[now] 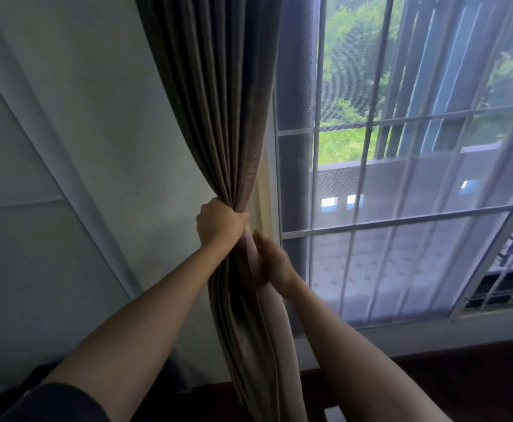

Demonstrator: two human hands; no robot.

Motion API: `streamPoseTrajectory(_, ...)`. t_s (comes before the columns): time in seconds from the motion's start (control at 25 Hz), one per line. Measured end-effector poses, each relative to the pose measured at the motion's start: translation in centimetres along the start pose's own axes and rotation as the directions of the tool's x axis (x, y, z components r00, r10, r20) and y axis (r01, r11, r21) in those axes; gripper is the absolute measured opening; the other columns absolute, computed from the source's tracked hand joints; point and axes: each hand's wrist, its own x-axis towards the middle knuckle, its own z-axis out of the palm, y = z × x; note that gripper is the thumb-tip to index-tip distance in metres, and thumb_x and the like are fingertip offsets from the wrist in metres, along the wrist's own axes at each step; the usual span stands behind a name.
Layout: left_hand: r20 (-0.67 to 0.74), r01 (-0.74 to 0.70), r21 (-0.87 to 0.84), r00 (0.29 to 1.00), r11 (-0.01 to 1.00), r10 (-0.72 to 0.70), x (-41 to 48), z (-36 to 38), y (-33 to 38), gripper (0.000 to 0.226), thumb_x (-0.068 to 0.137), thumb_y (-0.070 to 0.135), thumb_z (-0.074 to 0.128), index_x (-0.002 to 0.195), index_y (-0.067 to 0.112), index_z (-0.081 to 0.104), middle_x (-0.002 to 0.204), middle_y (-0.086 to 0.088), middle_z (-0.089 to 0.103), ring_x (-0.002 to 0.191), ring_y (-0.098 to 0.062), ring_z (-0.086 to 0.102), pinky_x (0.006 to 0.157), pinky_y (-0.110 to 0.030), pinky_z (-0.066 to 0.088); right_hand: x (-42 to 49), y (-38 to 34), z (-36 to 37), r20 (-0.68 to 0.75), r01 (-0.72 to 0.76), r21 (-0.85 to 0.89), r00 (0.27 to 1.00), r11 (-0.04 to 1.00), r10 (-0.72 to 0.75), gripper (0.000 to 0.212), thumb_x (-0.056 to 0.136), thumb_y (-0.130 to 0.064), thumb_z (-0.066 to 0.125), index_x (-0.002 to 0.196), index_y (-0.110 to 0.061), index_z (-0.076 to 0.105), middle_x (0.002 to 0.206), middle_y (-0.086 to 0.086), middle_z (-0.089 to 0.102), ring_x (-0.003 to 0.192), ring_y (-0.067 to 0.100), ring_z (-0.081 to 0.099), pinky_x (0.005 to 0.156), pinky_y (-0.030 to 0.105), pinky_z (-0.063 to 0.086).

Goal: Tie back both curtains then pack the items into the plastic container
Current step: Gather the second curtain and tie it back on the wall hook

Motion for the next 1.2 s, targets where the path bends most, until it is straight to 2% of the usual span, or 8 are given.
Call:
streamPoseTrajectory(0.08,-0.045,0.019,-0.017,0.999,1.0,-0.02,0.2,-1.1,-1.2,0.039,0.072,0.028,0.071,0.096,-0.001,0.062,0.099,-0.018,0.066,0.093,-0.037,0.063,0.075,-0.036,0.052,0.9,1.0,-0.9,-0.146,-0.09,0.048,0.985,0.995,0.097,0.053,0.096,-0.044,0.034,0.136,-0.012,0.041,0.141,0.008,0.045,0.125,0.018,0.044,0.106,0.034,0.026)
streamPoseTrajectory(0.24,-0.095,0.008,-0.005,0.995,1.0,-0.009,0.6,-2.6,-2.7,0.035,0.073,0.025,0.069,0.093,-0.003,0.063,0.096,-0.02,0.067,0.091,-0.039,0.063,0.073,-0.035,0.051,4.0,4.2,-1.2,-0.245,-0.272,-0.346,0.95,0.898,0.193,0.042,0.099,-0.027,0.035,0.134,-0.005,0.043,0.14,0.015,0.046,0.128,0.026,0.042,0.107,0.034,0.03)
streamPoseTrajectory(0.4,-0.131,-0.014,0.015,0.991,1.0,0.016,1.1,-3.8,-3.6,0.036,0.076,0.025,0.07,0.094,-0.005,0.062,0.096,-0.021,0.066,0.09,-0.038,0.063,0.075,-0.038,0.052,7.8,5.3,-0.5,-0.126,-0.251,-0.636,0.967,0.73,0.222,0.034,0.089,-0.02,0.052,0.121,-0.012,0.058,0.13,0.01,0.052,0.118,0.026,0.05,0.089,0.03,0.041)
streamPoseTrajectory(0.52,-0.134,0.01,0.01,0.991,1.0,-0.008,1.4,-4.6,-4.2,0.037,0.076,0.026,0.07,0.095,-0.004,0.062,0.097,-0.02,0.064,0.09,-0.036,0.061,0.071,-0.034,0.048,10.3,6.0,0.2,-0.02,-0.204,-0.78,0.953,0.592,0.302,0.035,0.087,-0.017,0.054,0.121,-0.015,0.061,0.134,0.011,0.042,0.124,0.028,0.043,0.099,0.033,0.038)
streamPoseTrajectory(0.72,-0.143,-0.002,0.025,0.99,1.0,0.005,1.2,-5.6,-4.7,0.035,0.079,0.026,0.069,0.093,-0.004,0.061,0.071,0.0,0.044,0.072,-0.018,0.044,0.067,-0.026,0.039,13.0,8.7,0.1,0.015,-0.246,-0.749,0.922,0.615,0.387,0.038,0.077,-0.018,0.068,0.116,-0.015,0.064,0.129,0.006,0.053,0.116,0.024,0.051,0.096,0.03,0.044)
streamPoseTrajectory(0.84,-0.129,-0.019,0.029,0.991,0.999,0.023,1.2,-5.6,-4.5,0.033,0.078,0.026,0.069,0.089,-0.004,0.062,0.074,-0.002,0.048,0.072,-0.019,0.048,0.068,-0.028,0.044,11.8,9.0,0.0,-0.085,-0.205,-0.696,0.975,0.688,0.205,0.022,0.078,-0.015,0.068,0.096,-0.013,0.056,0.092,-0.002,0.055,0.093,0.02,0.053,0.075,0.029,0.045)
streamPoseTrajectory(0.96,-0.094,-0.028,0.031,0.995,0.999,0.031,1.2,-5.0,-4.0,0.03,0.077,0.025,0.068,0.084,-0.003,0.062,0.08,-0.012,0.062,0.08,-0.029,0.06,0.076,-0.038,0.053,9.6,9.3,-1.3,-0.106,-0.179,-0.675,0.984,0.716,0.146,0.036,0.08,-0.021,0.067,0.104,-0.012,0.042,0.088,-0.001,0.052,0.085,0.02,0.054,0.065,0.027,0.045)
streamPoseTrajectory(1.2,0.021,-0.033,-0.016,0.999,0.999,0.033,0.2,-2.3,-1.7,0.03,0.075,0.026,0.069,0.085,-0.001,0.061,0.078,-0.007,0.056,0.074,-0.024,0.052,0.073,-0.033,0.051,7.4,3.4,-7.6,0.005,-0.113,-0.894,0.965,0.434,0.262,0.024,0.084,-0.048,0.061,0.068,-0.03,0.055,0.068,-0.007,0.058,0.068,0.011,0.057,0.059,0.022,0.04)
